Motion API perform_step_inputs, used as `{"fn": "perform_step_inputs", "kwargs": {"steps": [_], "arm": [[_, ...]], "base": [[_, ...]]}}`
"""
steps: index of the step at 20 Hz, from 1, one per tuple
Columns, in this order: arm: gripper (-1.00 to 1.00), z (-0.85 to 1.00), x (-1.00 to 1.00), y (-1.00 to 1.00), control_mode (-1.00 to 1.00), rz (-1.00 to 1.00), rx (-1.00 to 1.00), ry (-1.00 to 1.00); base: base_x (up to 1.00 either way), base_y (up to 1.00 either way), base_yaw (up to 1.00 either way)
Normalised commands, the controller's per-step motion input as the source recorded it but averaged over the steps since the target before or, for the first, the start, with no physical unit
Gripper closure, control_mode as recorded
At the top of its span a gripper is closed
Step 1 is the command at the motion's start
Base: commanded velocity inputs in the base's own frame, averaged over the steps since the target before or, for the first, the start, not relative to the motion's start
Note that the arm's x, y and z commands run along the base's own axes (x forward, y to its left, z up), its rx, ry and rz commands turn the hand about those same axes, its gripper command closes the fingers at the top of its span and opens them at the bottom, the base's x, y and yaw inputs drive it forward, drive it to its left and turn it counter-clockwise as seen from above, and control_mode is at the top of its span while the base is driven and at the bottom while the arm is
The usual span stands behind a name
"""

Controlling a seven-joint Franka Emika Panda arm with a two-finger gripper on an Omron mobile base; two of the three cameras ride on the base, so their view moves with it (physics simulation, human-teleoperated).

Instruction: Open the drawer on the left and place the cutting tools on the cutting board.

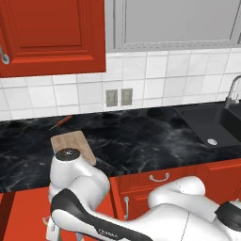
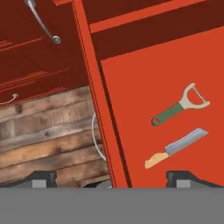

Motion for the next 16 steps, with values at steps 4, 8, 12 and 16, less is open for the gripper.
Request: {"fn": "perform_step_inputs", "kwargs": {"steps": [4,8,12,16], "arm": [[-1.0,-0.04,0.79,-0.53,-1.0,-0.35,0.15,0.27],[-1.0,-0.34,0.67,-0.38,-1.0,-0.49,0.05,0.13],[-1.0,-0.36,0.45,-0.09,-1.0,-0.46,-0.01,0.07],[-1.0,-0.21,0.09,0.01,-1.0,0.0,-0.1,0.06]], "base": [[0.0,0.0,0.0],[0.0,0.0,0.0],[0.0,0.0,0.0],[0.0,0.0,0.0]]}}
